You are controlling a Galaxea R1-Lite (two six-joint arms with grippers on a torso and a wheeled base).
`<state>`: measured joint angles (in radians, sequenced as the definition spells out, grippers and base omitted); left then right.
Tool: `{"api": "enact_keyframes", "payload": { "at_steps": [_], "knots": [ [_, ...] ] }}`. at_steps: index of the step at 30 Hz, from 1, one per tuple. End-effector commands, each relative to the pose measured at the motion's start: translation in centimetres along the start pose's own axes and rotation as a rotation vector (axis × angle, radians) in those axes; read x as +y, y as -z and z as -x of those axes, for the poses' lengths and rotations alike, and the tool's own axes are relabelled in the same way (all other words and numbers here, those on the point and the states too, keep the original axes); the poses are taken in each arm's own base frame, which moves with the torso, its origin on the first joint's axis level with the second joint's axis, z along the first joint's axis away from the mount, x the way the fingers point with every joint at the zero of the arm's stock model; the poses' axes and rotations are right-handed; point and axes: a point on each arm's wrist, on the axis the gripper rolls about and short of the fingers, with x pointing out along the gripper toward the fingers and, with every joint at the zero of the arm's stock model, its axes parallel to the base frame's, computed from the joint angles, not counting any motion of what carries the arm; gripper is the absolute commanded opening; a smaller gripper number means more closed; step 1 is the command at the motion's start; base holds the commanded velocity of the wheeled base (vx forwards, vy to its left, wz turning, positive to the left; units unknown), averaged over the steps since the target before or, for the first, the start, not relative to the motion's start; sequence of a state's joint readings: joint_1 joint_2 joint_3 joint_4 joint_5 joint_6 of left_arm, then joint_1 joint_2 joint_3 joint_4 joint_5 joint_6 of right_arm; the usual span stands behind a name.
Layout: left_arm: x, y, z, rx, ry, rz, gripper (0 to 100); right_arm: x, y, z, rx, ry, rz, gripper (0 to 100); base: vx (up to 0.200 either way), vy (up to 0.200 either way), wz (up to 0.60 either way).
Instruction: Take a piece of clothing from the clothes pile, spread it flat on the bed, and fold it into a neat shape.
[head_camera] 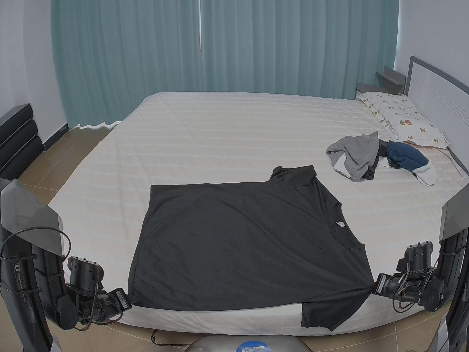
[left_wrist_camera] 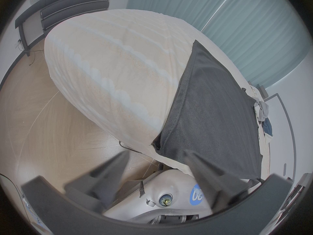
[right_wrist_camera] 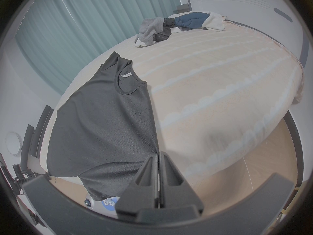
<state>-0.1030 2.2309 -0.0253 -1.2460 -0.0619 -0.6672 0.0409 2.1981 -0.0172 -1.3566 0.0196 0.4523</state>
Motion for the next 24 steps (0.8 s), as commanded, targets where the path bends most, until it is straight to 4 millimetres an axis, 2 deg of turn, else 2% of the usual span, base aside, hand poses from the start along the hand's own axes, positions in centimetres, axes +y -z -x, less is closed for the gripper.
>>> {"api": "enact_keyframes", "payload": {
  "at_steps": [1, 6, 9, 13, 24],
  "knots": [
    [-0.1, -0.1, -0.1, -0.003, 0.005, 0.000, 100, -0.2, 0.1, 0.2, 0.002, -0.013, -0.011, 0, 0.000, 0.000, 0.00],
    [-0.3, -0.2, -0.2, 0.007, 0.058, -0.012, 100, -0.1, -0.1, 0.2, -0.008, -0.045, -0.020, 0, 0.000, 0.000, 0.00],
    [-0.3, -0.3, -0.2, 0.026, 0.126, -0.073, 100, 0.0, -0.1, 0.2, -0.011, -0.055, -0.037, 0, 0.000, 0.000, 0.00],
    [0.7, -0.5, -0.7, 0.034, 0.185, -0.224, 100, 0.1, -0.3, 0.2, -0.012, -0.080, -0.045, 0, 0.000, 0.000, 0.00],
    [1.7, -0.8, -1.9, 0.026, 0.272, -0.392, 100, 0.3, -0.2, 0.2, -0.010, -0.090, -0.036, 0, 0.000, 0.000, 0.00]
  ]
}}
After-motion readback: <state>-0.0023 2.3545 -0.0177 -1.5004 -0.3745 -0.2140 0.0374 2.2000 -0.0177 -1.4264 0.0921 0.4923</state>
